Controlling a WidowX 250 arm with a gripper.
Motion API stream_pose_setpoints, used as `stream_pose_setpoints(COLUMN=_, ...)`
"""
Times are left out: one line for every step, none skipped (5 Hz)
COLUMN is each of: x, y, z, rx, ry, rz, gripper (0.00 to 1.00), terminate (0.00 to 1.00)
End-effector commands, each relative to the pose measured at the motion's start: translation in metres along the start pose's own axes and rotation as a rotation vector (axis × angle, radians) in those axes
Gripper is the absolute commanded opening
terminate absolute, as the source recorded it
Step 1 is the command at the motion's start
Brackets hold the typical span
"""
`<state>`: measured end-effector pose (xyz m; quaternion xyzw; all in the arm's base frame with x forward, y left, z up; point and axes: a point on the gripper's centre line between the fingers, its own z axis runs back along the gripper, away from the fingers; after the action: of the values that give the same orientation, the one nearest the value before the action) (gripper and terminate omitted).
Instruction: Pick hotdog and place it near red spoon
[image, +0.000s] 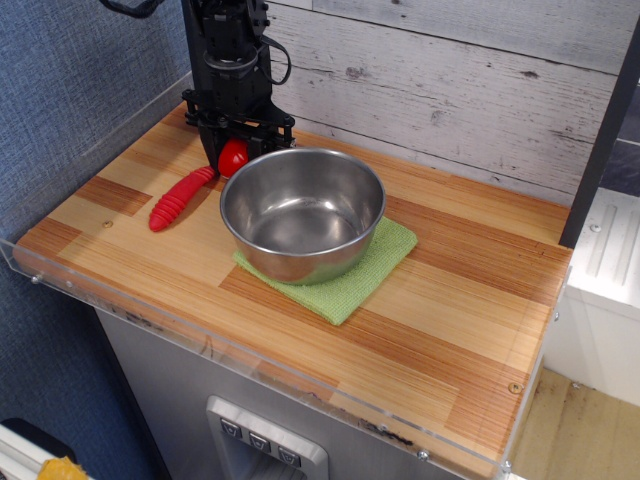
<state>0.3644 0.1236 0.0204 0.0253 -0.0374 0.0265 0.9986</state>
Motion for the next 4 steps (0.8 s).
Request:
stream_pose_setpoints(x=-0.002, y=-0.007, z=0.010, rx=-0.004, ry=-0.023, rz=0.003, gripper=1.00, terminate=0.00)
stream_pose_setpoints(x=-0.002, y=-0.013, z=0.015, rx=-0.010, ry=-0.042, rz=-0.001, gripper=1.00, terminate=0.00)
stream_pose_setpoints(x=-0.001, y=-0.019, z=0.035, rx=-0.018, ry=-0.101, rz=-0.017, gripper=1.00, terminate=0.00)
stream_pose_setpoints(x=-0.008, y=-0.019, z=0.081, rx=0.027, ry=-0.223, rz=0.011, gripper=1.00, terminate=0.00)
